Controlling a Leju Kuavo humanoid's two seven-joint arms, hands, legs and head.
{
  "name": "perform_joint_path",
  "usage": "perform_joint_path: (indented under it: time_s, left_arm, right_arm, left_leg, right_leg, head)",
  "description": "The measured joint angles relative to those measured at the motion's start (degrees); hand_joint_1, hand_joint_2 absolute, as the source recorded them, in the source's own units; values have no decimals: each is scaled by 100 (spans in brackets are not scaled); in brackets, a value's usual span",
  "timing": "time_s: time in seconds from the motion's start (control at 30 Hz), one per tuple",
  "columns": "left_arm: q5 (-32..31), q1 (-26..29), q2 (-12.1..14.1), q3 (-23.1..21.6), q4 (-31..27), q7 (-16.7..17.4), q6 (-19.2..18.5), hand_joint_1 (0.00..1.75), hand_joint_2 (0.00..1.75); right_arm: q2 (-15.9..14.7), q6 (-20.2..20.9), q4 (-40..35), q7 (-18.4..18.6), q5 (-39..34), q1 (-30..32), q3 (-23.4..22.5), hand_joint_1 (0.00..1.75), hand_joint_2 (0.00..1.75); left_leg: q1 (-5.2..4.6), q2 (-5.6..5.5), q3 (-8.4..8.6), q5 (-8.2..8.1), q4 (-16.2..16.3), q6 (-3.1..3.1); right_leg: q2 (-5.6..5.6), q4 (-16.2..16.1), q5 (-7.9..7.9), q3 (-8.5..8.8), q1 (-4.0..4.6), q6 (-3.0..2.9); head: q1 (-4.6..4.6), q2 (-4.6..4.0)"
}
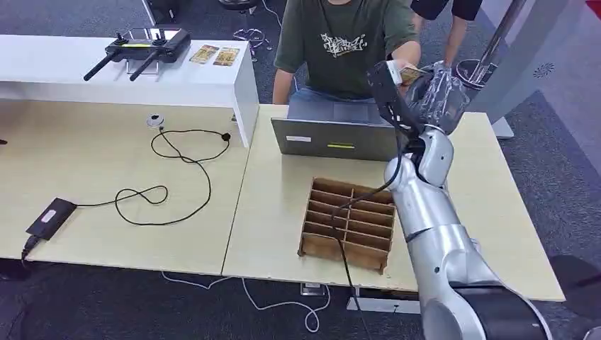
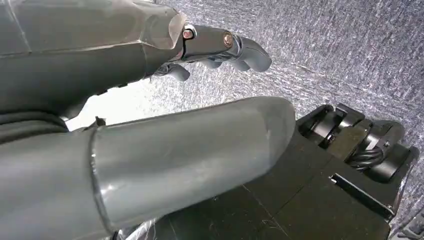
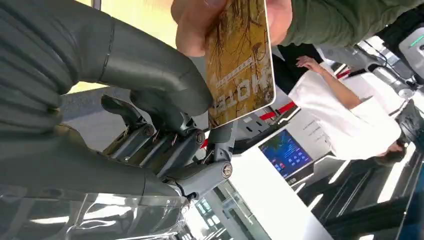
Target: Pass the card to the sensor for recognition and then transmit it.
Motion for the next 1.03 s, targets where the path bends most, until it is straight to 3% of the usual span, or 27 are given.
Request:
perform_joint_path:
  time_s: [0.9,0.93,1.03]
  left_arm:
    - [11,0,7,-87,0,18,-39,0,0]
    - [20,1,4,-87,0,28,-26,0,0]
    - [37,1,-7,-87,0,81,-9,0,0]
  right_arm:
    - [-35,-35,682,50,159,-269,59,175,175]
    - [-35,-35,693,46,173,-269,59,3,175]
    - [-37,-37,719,39,188,-269,59,0,175]
  left_leg:
    - [0,-1,0,0,0,0]
    - [0,-1,0,0,0,0]
    - [0,-1,0,0,0,0]
  right_leg:
    - [0,0,0,0,0,0]
    - [0,0,0,0,0,0]
    - [0,0,0,0,0,0]
  head:
    - [0,0]
    - [0,0]
    - [0,0]
